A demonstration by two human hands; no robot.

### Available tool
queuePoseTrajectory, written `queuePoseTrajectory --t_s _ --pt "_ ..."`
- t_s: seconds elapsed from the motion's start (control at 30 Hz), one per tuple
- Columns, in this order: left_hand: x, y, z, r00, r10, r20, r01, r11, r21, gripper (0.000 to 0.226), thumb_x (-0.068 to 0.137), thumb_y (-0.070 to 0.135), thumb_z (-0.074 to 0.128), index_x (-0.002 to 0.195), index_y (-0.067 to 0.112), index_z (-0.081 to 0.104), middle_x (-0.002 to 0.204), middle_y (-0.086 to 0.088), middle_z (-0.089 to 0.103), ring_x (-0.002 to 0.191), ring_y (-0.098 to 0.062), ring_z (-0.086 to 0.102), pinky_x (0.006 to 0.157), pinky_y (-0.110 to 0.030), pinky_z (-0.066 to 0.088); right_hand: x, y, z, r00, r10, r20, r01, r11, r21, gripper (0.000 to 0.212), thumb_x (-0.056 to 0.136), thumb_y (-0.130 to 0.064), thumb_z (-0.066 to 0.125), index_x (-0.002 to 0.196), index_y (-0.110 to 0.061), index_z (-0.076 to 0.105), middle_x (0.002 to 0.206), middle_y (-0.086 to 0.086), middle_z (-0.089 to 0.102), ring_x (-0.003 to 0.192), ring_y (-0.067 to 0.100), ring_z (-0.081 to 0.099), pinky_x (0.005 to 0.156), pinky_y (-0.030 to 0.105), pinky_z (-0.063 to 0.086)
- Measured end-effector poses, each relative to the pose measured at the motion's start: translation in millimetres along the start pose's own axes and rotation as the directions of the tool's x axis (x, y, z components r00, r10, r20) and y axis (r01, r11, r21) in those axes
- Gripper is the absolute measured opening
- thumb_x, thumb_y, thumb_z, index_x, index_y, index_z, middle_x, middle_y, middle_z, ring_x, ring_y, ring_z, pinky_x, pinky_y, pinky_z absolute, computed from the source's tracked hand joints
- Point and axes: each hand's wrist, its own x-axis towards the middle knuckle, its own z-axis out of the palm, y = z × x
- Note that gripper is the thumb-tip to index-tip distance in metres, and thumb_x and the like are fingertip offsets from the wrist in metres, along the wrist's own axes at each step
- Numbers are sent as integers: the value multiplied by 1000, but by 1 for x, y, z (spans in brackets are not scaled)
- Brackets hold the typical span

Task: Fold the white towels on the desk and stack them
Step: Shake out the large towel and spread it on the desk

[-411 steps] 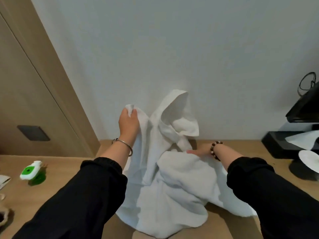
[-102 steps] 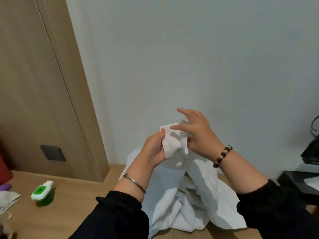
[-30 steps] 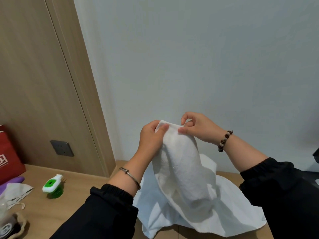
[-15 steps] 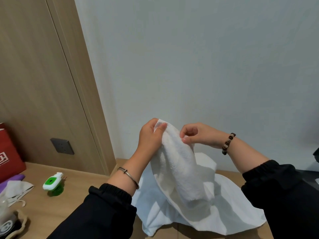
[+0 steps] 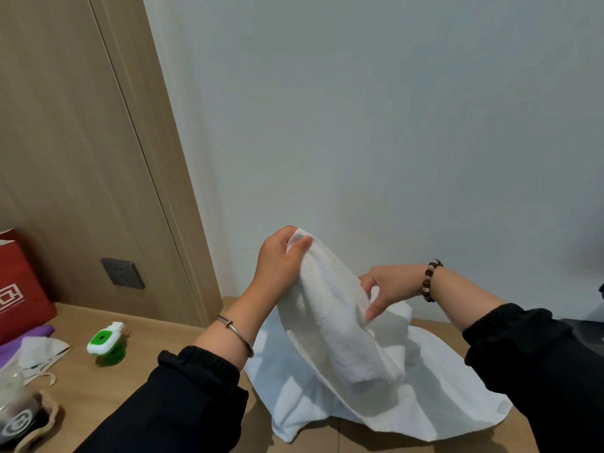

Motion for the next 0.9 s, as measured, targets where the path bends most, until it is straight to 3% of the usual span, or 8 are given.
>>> queuePoseTrajectory --t_s 0.2,0.3,0.37,0.43,0.57,0.67,0.77,0.9 --pt "-2 -9 0 1000 14 -6 -13 995 95 28 90 19 57 68 5 48 60 6 43 53 -2 37 52 -14 32 15 9 6 987 161 -3 -155 943 -293 32 78 -32 76 82 -4 64 91 10 63 81 24 58 73 32 47" --pt "5 -16 -15 993 4 -121 11 993 121 31 91 18 56 65 10 41 61 3 40 56 -8 36 51 -16 31 2 2 -18 866 101 -490 -4 981 196 34 87 -27 66 62 -9 53 67 8 50 62 18 45 57 29 32" --pt "7 -17 -20 990 1 -139 18 991 136 35 91 19 55 62 20 37 58 10 38 53 -4 35 48 -14 30 -13 -11 -34 774 125 -620 446 588 675 29 86 -21 64 60 -10 59 58 3 57 54 14 53 54 23 41" --pt "8 -14 -22 986 10 -169 9 993 115 38 91 18 55 60 24 34 54 12 38 51 -2 35 48 -13 30 -19 -24 -44 788 36 -614 561 366 742 24 80 -27 67 68 -8 60 60 1 63 53 12 60 51 20 48" --pt "12 -5 -30 974 17 -227 -3 998 64 34 91 20 54 62 23 36 58 11 38 52 -1 35 50 -14 30 -12 -24 -40 940 33 -339 63 962 267 32 88 -34 65 68 -10 56 57 -3 50 51 7 45 50 15 38" --pt "9 -2 -30 991 60 -120 -48 994 102 27 91 17 55 67 16 43 61 8 42 54 -1 36 52 -14 31 -3 -9 -27 987 152 -58 -153 988 -11 22 86 -31 68 86 -10 68 81 0 64 73 11 58 68 21 50" --pt "4 2 -28 996 66 -61 -59 992 111 19 92 17 54 77 5 50 66 0 48 58 -6 40 54 -16 33 5 -5 -18 972 22 -235 -51 992 -119 23 79 -27 74 97 -15 65 121 -4 58 108 14 54 96 27 39" --pt "4 6 -30 998 53 -32 -50 995 81 21 93 17 54 75 5 49 63 7 47 56 -3 40 53 -16 34 9 -14 -12 929 -107 -355 172 972 157 21 75 -16 79 82 -24 61 148 -13 31 133 6 31 108 21 19"
